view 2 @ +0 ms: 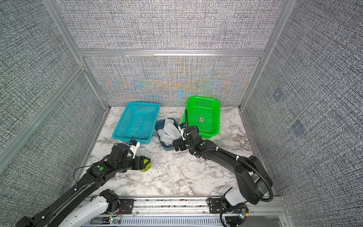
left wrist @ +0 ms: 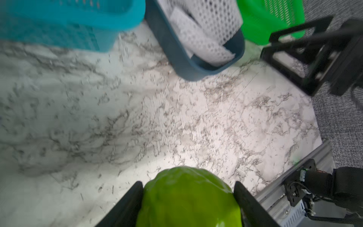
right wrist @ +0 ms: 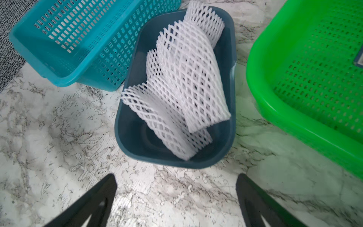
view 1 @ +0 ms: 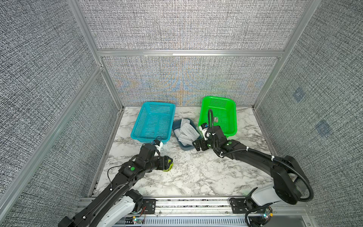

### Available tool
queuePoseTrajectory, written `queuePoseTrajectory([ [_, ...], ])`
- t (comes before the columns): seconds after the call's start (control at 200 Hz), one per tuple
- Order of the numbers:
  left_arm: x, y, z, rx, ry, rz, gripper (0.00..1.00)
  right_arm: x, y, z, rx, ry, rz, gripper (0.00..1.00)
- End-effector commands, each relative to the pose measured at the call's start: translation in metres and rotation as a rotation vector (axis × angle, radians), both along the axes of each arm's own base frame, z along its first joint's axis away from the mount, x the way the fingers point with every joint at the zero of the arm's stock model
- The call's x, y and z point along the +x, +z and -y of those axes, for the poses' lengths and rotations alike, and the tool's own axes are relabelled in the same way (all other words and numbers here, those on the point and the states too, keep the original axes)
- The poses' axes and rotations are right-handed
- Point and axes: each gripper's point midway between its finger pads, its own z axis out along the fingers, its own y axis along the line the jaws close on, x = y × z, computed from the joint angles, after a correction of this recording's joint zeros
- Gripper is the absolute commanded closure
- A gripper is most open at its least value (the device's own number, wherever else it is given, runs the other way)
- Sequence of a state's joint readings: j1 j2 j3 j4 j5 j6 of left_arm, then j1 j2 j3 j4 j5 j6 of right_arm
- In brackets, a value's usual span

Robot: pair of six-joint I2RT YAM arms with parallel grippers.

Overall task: Sleeve custard apples in foam nets
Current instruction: Place the custard apple at the center of the board, then pick up the foam net from the storage box.

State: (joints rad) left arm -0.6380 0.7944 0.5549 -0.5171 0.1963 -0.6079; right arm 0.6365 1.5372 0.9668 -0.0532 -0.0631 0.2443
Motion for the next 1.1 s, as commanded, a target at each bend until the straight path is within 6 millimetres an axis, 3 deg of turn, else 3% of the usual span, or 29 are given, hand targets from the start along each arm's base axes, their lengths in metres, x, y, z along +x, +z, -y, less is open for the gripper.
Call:
queuePoseTrajectory([
  [0.0, 0.002, -0.010, 0.012, -0.075, 0.084, -0.007, 0.40, 0.008, -0.008, -0.007, -0.010, 0.029, -0.023, 0.08],
  [0.215, -0.013, -0.060, 0.023, -0.026, 0.101, -0.040, 0.40, 0.031, -0.022, -0.006, -0.053, 0.015, -0.042, 0.26],
  [0.33, -0.010, -0.073, 0.022, 0.012, 0.142, -0.036, 0.39, 0.039, -0.026, -0.005, -0.070, 0.007, -0.050, 0.39],
  [0.615, 0.006, -0.072, 0.016, -0.019, 0.243, 0.025, 0.39, 0.047, -0.040, -0.004, -0.095, -0.005, -0.077, 0.55],
  [0.79, 0.005, -0.077, 0.017, -0.009, 0.237, 0.014, 0.29, 0.051, -0.037, -0.004, -0.098, -0.005, -0.061, 0.72],
  [0.995, 0.007, -0.078, 0.019, 0.000, 0.235, 0.013, 0.26, 0.053, -0.029, -0.005, -0.102, 0.005, -0.037, 0.93],
  [1.095, 0.008, -0.076, 0.018, 0.015, 0.238, 0.019, 0.22, 0.052, -0.021, -0.005, -0.098, 0.013, -0.019, 0.95],
])
